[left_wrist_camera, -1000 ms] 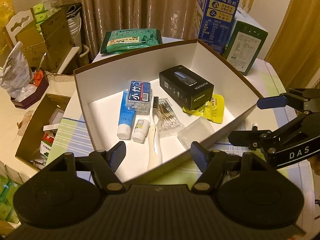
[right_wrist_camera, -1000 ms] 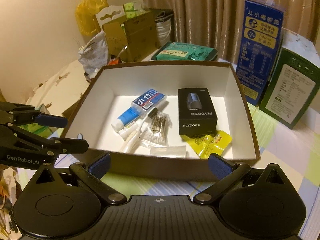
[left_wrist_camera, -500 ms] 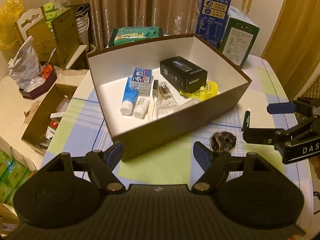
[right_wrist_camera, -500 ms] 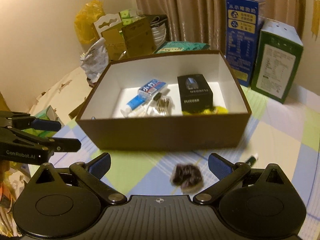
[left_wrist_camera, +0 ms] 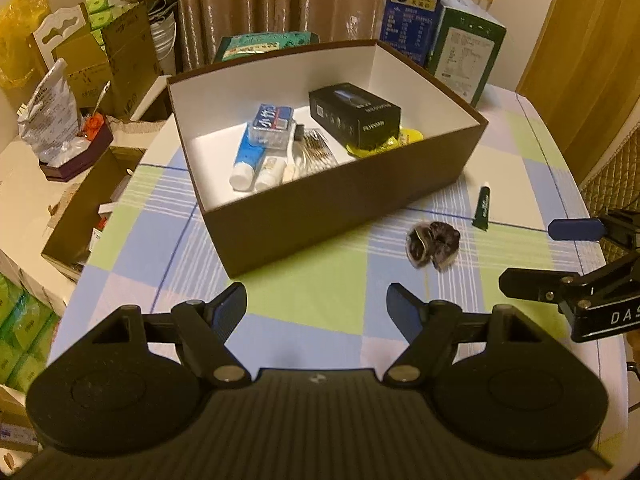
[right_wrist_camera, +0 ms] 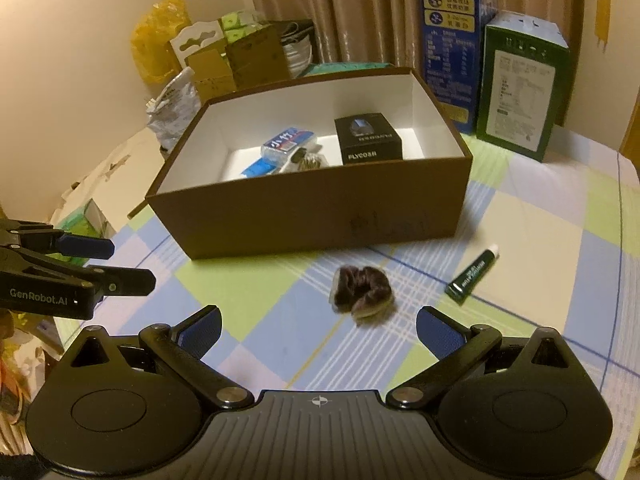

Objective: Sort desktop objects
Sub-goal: 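Withdraw both tools from the box toward the scrunchie and lip balm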

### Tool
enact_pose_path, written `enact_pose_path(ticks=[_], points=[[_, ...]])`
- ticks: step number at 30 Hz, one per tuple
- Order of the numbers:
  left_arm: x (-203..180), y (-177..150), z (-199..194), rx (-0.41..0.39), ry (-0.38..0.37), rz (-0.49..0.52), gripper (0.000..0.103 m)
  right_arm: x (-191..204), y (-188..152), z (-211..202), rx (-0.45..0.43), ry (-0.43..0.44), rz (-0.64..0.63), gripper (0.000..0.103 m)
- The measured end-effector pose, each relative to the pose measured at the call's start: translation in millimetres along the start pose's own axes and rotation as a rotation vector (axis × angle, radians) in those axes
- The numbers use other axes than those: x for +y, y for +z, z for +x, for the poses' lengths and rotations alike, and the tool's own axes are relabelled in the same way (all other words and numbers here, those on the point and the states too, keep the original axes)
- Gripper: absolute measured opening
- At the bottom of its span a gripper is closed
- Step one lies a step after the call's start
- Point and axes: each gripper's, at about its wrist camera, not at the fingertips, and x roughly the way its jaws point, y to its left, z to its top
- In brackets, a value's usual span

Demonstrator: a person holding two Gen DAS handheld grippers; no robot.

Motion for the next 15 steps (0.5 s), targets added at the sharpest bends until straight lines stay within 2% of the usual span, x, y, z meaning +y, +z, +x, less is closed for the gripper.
enact_pose_path(ticks=[15], points=[[-12.3, -16.7, 2.4, 0.032, 0.008, 0.002, 0.074, -3.3, -24.6, 0.6, 0.042, -0.041, 0.003, 0.101]])
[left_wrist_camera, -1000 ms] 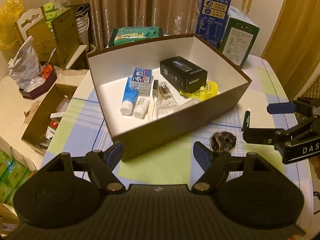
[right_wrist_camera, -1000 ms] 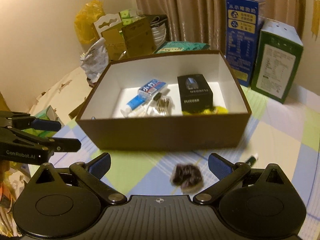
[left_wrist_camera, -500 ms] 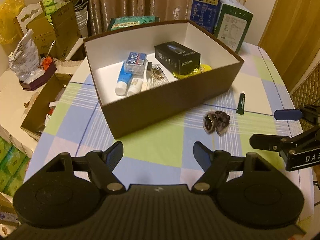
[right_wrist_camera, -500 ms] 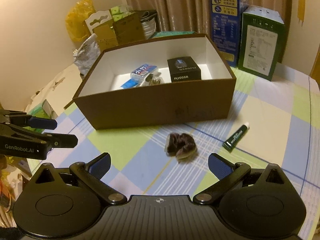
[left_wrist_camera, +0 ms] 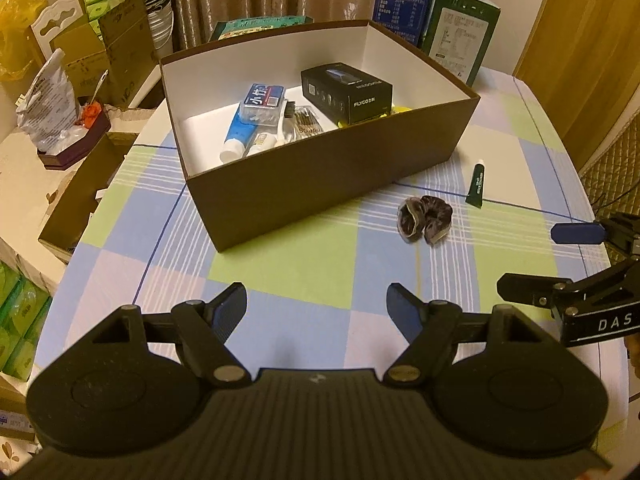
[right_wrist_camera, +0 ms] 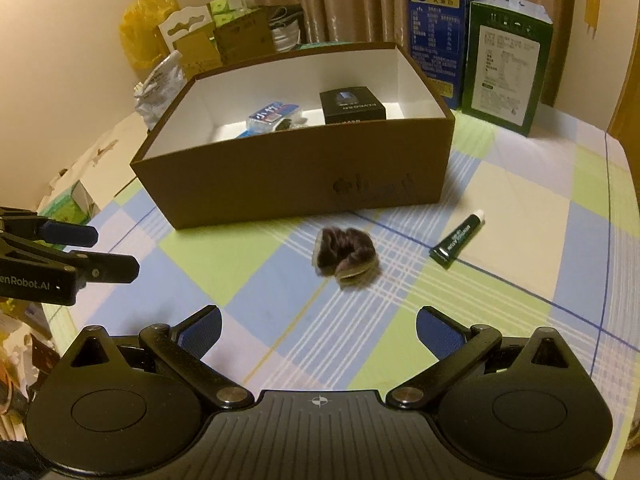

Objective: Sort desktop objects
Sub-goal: 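Withdraw both tools from the box toward the scrunchie and lip balm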

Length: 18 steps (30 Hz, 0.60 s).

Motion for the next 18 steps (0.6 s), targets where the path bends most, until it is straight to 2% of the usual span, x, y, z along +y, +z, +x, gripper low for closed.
enact_pose_path(ticks=[7, 18], points=[[-5.0, -3.6, 4.1, 0.015, -0.003, 0.003, 0.074, -2.9, -7.8, 5.0, 0.017, -0.043, -0.017, 0.101], [-16.2, -9.6, 21.3, 0.038, -0.015, 0.029, 0.073, -24.7, -20.2, 11.8, 0.035, -0.087, 0.044, 0.101]])
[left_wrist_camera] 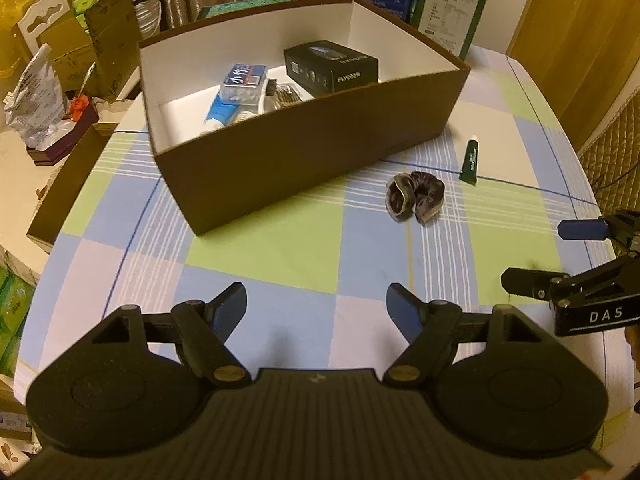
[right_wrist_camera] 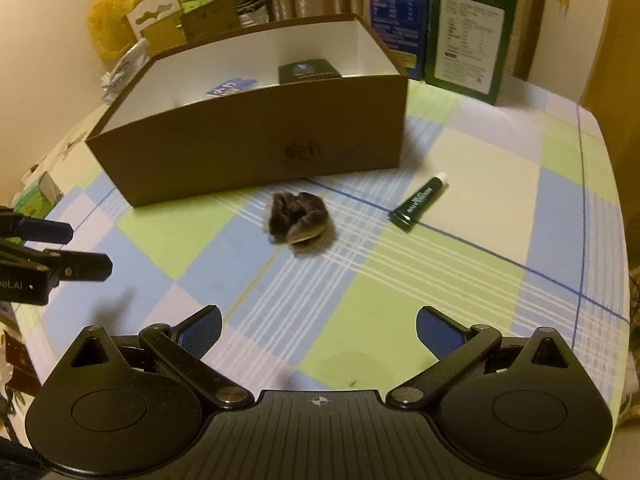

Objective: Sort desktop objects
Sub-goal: 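Withdraw both tools from the box toward the scrunchie and lip balm, then grasp the green lip balm with the right tool while the left tool grasps the dark scrunchie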

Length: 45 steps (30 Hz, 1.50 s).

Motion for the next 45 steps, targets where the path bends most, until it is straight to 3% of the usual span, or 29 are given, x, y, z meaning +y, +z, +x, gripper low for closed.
enact_pose_path(ticks=[12, 25, 36, 41, 43, 45], points=[[-30.2, 9.5, 40.8, -0.002, -0.061, 0.102, 0.073, -32.8, -1.0, 12.7, -0.026, -0.076, 0.089, 0.099], [-76.1, 43.5, 95.4, -0.028, -0.109, 0.253, 0.070, -68.8, 3.9, 34.6, -0.012, -0.113, 0.207, 0.076], [-98.0, 69.0, 136.4, -0.040, -0.120, 0.310, 0.067, -91.2, 6.9, 43.4, -0.010, -0.135, 0.273, 0.074], [-101.5, 71.0, 152.2, -0.031, -0.116, 0.324, 0.057, -96.0, 9.4, 47.4, -0.023, -0.126, 0.302, 0.073], [-100.2, 71.2, 157.6, -0.024, -0.117, 0.318, 0.047, -95.8, 12.6, 50.4, -0.030, -0.120, 0.304, 0.073], [-96.6, 71.2, 159.8, -0.029, -0.128, 0.301, 0.044, -94.7, 17.0, 54.0, -0.042, -0.111, 0.302, 0.073]])
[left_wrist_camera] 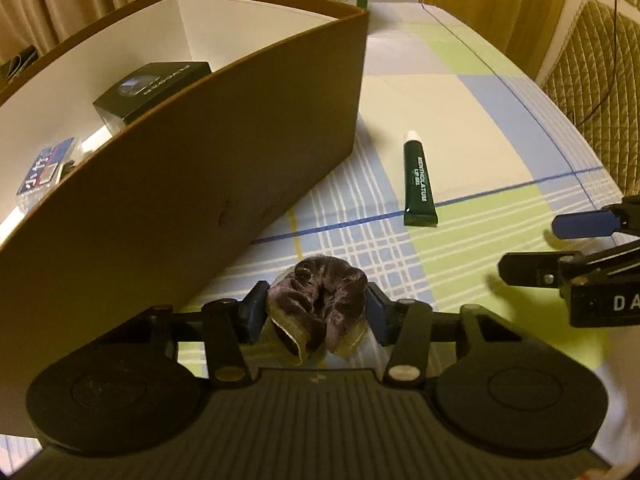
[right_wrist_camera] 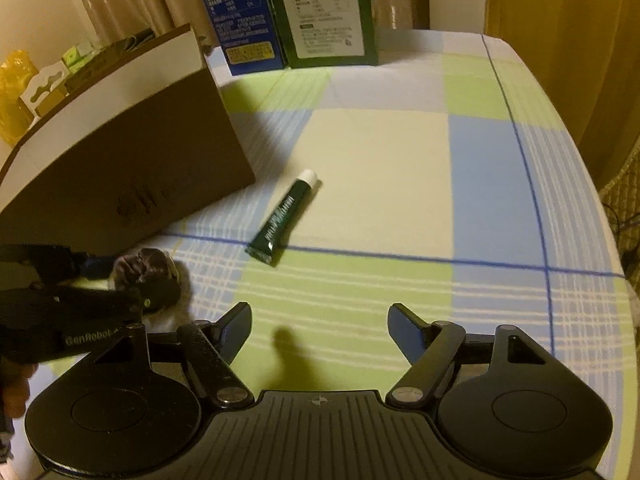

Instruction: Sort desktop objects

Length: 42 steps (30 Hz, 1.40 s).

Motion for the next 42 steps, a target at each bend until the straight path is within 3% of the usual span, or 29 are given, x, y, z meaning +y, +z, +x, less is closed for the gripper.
enact_pose_path(ticks=[8, 10, 17, 21, 22, 31, 42], points=[[10.4, -2.9, -5.7, -0.002, 0.014, -0.063, 0.033, 18.7, 26.1, 22.0, -0.064, 0.032, -0.018, 0.070], [15.5, -4.5, -8.0, 0.001, 0.023, -0.080, 0.032, 23.1, 32.8, 30.6, -0.068, 0.021, -0.030, 0.060], [35.3, -12.0, -14.8, 0.017, 0.079, -0.157, 0.032, 28.9, 43.8, 57.4, -0.077, -0.038, -0.057, 0.043], [43.4, -16.0, -20.0, 0.019, 0.094, -0.179, 0.032, 35.1, 42.7, 60.4, -0.076, -0.077, -0.141, 0.018], [43.7, -16.7, -20.3, 0.019, 0.097, -0.182, 0.032, 34.9, 41.6, 60.0, -0.070, -0.077, -0.153, 0.015], [42.8, -24.2, -25.5, 0.024, 0.092, -0.182, 0.029, 30.0, 16.0, 45.2, -0.014, -0.049, -0.185, 0.015], [39.9, -51.8, -39.8, 0.062, 0.076, -0.176, 0.019, 24.4, -50.2, -6.2, 0.059, 0.048, -0.210, 0.015]])
